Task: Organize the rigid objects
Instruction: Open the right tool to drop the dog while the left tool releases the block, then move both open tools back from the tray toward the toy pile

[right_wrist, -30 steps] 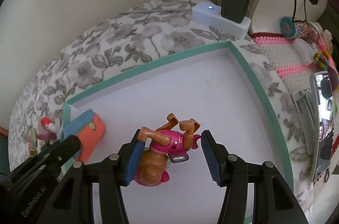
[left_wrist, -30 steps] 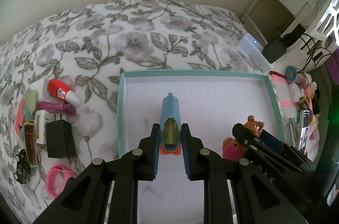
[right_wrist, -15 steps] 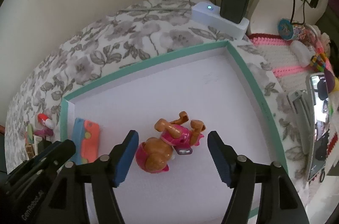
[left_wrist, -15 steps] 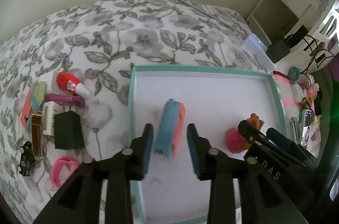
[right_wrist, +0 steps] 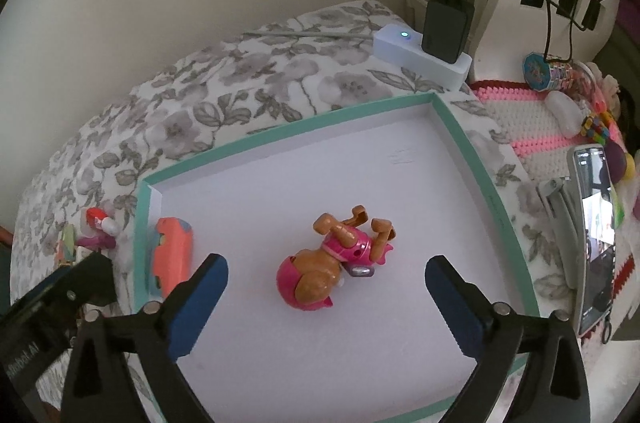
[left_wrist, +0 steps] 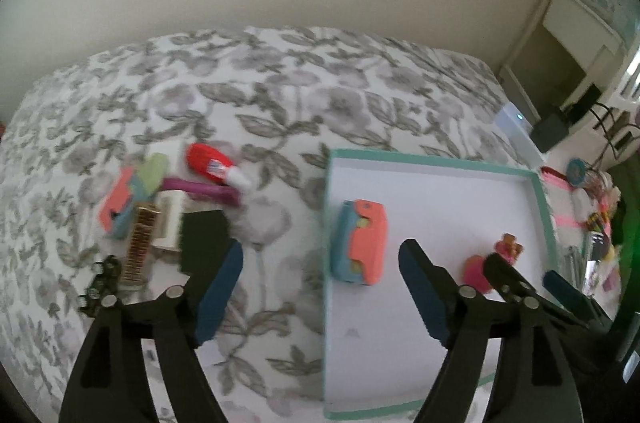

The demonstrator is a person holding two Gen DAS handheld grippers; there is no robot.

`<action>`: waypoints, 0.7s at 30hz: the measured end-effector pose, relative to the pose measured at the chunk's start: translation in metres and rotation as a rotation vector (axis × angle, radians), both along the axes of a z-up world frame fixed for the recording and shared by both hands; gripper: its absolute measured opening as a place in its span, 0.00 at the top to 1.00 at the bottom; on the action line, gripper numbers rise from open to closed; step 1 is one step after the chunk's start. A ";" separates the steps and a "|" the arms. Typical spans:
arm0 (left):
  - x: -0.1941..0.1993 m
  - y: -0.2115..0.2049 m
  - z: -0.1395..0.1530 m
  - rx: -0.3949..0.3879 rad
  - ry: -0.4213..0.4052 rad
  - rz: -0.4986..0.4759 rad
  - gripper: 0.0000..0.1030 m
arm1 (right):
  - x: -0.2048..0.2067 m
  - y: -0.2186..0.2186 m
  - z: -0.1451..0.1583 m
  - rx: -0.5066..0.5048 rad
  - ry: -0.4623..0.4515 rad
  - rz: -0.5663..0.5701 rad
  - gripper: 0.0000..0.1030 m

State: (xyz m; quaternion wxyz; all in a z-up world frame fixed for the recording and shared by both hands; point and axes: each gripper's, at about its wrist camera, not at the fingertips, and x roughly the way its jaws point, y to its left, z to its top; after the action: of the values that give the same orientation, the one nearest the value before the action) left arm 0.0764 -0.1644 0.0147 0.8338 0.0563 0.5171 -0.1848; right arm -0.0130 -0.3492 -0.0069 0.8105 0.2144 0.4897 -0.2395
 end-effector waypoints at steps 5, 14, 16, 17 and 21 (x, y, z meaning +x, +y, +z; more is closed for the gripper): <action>-0.003 0.018 0.005 0.025 -0.068 0.031 0.11 | -0.003 0.006 0.002 -0.016 -0.013 0.008 0.00; -0.008 0.044 0.008 0.036 -0.170 0.072 0.02 | -0.007 0.019 0.008 -0.048 -0.043 0.024 0.00; -0.007 0.051 0.008 0.027 -0.187 0.088 0.02 | -0.006 0.022 0.009 -0.054 -0.044 0.028 0.00; -0.006 0.055 0.008 0.023 -0.190 0.096 0.02 | -0.006 0.023 0.009 -0.059 -0.045 0.031 0.00; -0.002 0.070 0.010 0.007 -0.204 0.133 0.02 | -0.002 0.031 0.007 -0.066 -0.044 0.053 0.00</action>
State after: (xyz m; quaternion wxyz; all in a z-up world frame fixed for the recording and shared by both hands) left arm 0.0743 -0.0940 0.0247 0.8924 0.0435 0.4326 -0.1204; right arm -0.0154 -0.3185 0.0004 0.8338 0.1795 0.4690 -0.2292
